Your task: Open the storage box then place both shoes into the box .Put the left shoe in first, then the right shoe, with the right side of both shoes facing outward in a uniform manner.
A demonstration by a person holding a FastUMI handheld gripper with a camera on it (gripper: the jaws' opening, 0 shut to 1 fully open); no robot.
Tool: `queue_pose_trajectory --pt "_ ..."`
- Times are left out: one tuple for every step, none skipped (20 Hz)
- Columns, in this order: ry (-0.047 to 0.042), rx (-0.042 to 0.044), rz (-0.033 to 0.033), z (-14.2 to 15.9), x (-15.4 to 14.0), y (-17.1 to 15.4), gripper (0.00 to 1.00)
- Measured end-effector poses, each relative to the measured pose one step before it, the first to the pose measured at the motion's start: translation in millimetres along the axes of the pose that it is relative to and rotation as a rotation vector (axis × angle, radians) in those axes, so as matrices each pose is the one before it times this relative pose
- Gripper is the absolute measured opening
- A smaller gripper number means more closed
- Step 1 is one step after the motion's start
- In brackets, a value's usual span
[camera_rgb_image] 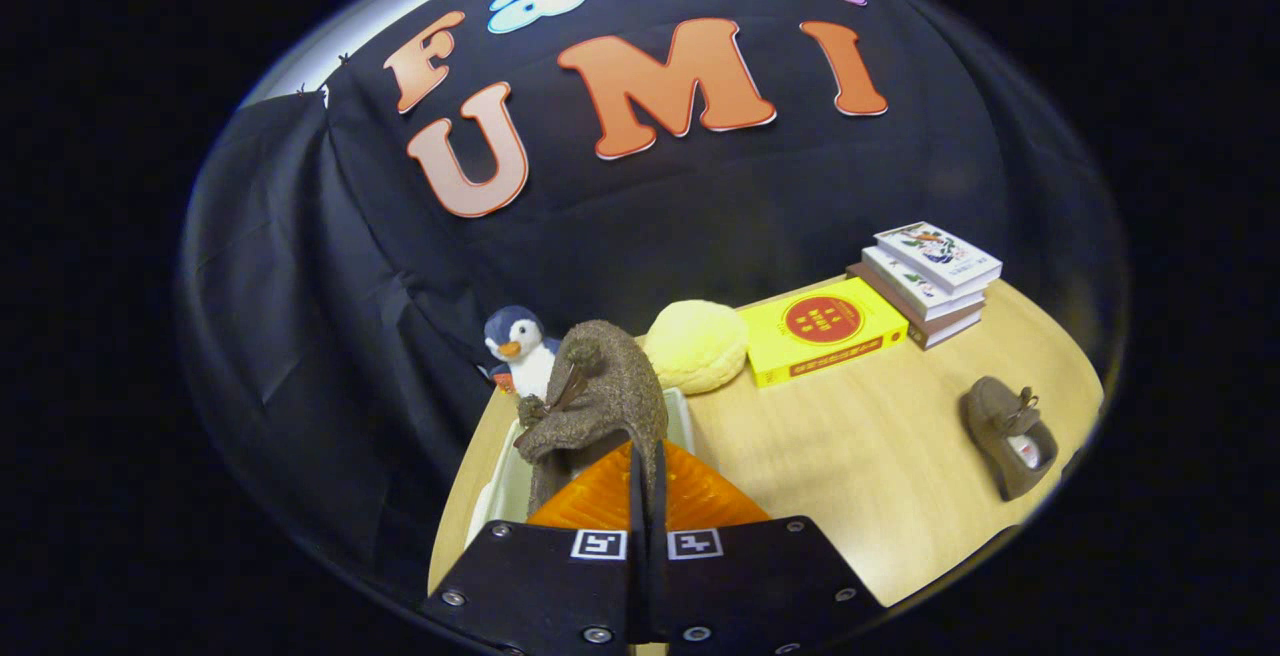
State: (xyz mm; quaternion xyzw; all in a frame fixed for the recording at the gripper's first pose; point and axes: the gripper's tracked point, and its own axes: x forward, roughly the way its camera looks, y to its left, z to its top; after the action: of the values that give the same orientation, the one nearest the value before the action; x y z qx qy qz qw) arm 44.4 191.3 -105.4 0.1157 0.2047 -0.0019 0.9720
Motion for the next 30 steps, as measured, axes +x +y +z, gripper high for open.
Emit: queue_pose_trajectory --pt "0.01911 -0.00537 0.00428 -10.0 7.1 8.75 0.01" --pt "0.02087 -0.0079 0.00115 -9.52 6.22 7.82 0.01" --pt "0.01863 -0.00284 -0.00126 -8.84 7.12 5.32 0.01" --pt "0.02247 0.00373 -0.00547 -9.24 6.78 3.78 0.01" --pt "0.02467 0.00689 -0.00613 -10.81 5.54 3.33 0.01" --pt "0.02317 0.0022 -0.01171 -9.45 4.28 1.49 0.01" --pt "0.00645 0.00612 0.00223 -3.35 4.47 3.08 0.01" --pt "0.00585 0.00159 0.00389 -3.27 2.91 3.67 0.01" --pt "0.00939 -0.00767 -0.00407 -4.14 2.07 0.63 0.01" --pt "0.00297 -0.00667 -0.00156 -2.77 0.23 0.89 0.01" --pt "-0.00087 -0.00284 -0.00016 -1.13 -1.15 1.84 0.01" --pt "-0.00345 0.00739 0.00667 -0.24 -0.17 2.09 0.01" --pt "0.00482 0.01254 0.00748 -3.36 1.02 1.53 0.01" --pt "0.01126 0.00511 0.0083 -3.73 -0.88 2.9 0.01" --pt "0.00379 0.00208 0.00165 -2.83 -1.49 0.58 0.01" --pt "0.0015 -0.00529 0.00375 -0.54 -0.81 1.33 0.01" --pt "0.00759 -0.00428 0.00567 -4.05 1.35 1.3 0.01" --pt "0.01643 -0.00582 0.01318 -4.63 0.81 3.52 0.01" --pt "0.04423 -0.00451 0.01611 -10.87 -1.03 2.45 0.02" --pt "0.04144 -0.00646 0.0178 -8.93 -1.76 3.33 0.04" --pt "0.00413 -0.00482 0.00868 -2.44 -2.32 -0.96 0.26" --pt "-0.0164 -0.00586 -0.01108 7.13 -6.37 -3.89 0.48" --pt "-0.02478 -0.02145 -0.0126 4.56 0.14 -5.32 0.7" --pt "-0.01881 -0.01885 -0.00971 6.13 -2.51 -5.03 0.92" --pt "-0.01555 -0.0102 0.0025 4.1 -4.43 -4.01 0.97" --pt "-0.01896 -0.00137 0.00848 6.92 -3.48 -3.1 0.98" --pt "-0.02351 0.00067 0.0019 7.78 -4.53 -7.22 0.99" --pt "-0.02858 -0.00325 -0.00005 9.66 -5.62 -9.03 0.99" --pt "-0.02705 -0.00505 -0.00733 9.24 -5.92 -11.24 0.99" --pt "-0.02472 -0.00136 -0.01207 8.65 -4.54 -13.82 0.99"
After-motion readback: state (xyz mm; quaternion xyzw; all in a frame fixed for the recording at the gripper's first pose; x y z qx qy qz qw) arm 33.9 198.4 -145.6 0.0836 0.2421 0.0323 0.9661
